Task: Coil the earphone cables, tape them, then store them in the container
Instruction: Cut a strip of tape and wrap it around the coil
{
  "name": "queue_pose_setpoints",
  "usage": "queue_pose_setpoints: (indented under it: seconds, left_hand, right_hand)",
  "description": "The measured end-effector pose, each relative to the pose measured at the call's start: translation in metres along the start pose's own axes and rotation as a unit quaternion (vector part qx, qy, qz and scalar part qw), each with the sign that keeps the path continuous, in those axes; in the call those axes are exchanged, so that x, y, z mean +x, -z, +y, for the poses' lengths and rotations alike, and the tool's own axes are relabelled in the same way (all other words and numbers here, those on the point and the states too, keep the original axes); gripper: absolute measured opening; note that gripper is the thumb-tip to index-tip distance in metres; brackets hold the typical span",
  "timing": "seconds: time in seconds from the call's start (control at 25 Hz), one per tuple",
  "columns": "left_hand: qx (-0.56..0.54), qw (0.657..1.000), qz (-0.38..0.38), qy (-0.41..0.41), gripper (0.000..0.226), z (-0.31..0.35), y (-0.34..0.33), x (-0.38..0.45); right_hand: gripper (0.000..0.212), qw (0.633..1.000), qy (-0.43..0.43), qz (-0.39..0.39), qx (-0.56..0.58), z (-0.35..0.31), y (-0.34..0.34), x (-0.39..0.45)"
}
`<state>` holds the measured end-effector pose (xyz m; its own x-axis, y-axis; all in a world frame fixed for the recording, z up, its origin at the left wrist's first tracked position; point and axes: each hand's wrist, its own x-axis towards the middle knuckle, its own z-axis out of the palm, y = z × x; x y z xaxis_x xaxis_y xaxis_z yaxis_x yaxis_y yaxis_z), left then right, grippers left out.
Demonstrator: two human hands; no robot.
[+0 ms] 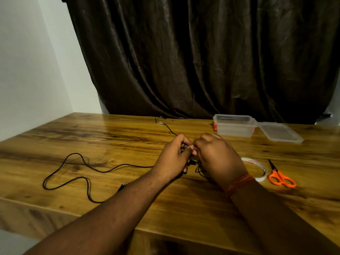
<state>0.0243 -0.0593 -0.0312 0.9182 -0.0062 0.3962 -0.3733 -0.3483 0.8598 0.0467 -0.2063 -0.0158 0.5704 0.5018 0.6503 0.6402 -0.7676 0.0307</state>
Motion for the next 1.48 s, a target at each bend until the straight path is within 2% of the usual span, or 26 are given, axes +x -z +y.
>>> queue_pose_setpoints:
  seconds: [0.2, 0.48, 0.6, 0.68, 0.76, 0.88, 0.96, 1.12, 1.32, 1.48]
  left_hand:
    - [-0.036, 0.999, -0.016, 0.0, 0.006, -0.005, 0.001, 0.003]
    - [-0.119, 0.991, -0.012, 0.053, 0.013, -0.009, -0.002, 0.005]
    - [-0.129, 0.99, -0.006, 0.059, 0.012, -0.005, -0.001, 0.004]
    - [-0.15, 0.987, 0.004, 0.06, 0.009, -0.003, 0.0, 0.004]
    - [-0.193, 0.979, 0.008, 0.06, 0.008, 0.0, 0.001, 0.004]
    - [-0.262, 0.963, -0.013, 0.063, 0.012, 0.004, 0.004, 0.004]
    - [-0.285, 0.956, -0.024, 0.068, 0.014, 0.007, 0.006, 0.003]
    - [-0.355, 0.931, -0.032, 0.08, 0.015, 0.012, 0.009, 0.002]
    - [-0.341, 0.936, -0.047, 0.074, 0.023, 0.016, 0.009, 0.0]
    - [-0.34, 0.936, -0.031, 0.087, 0.019, 0.013, 0.008, 0.002]
  right_hand:
    - [0.009, 1.0, 0.014, 0.001, -0.008, -0.003, 0.004, -0.001]
    - [0.005, 1.0, 0.014, 0.008, -0.025, -0.008, 0.004, -0.001]
    - [0.014, 1.0, 0.006, 0.014, -0.014, -0.01, 0.005, -0.003]
    - [0.017, 1.0, -0.008, 0.005, 0.014, -0.011, 0.006, -0.003]
    - [0.019, 0.996, -0.025, 0.004, 0.09, -0.009, 0.006, -0.003]
    - [0.03, 0.969, -0.044, -0.009, 0.242, -0.002, 0.01, -0.003]
    - [0.034, 0.955, -0.054, -0.024, 0.29, 0.002, 0.011, -0.003]
    - [0.033, 0.952, -0.044, 0.004, 0.303, 0.009, 0.007, -0.002]
    - [0.03, 0.952, -0.019, 0.035, 0.304, 0.011, 0.007, -0.002]
    - [0.03, 0.955, -0.017, 0.033, 0.295, 0.011, 0.009, -0.002]
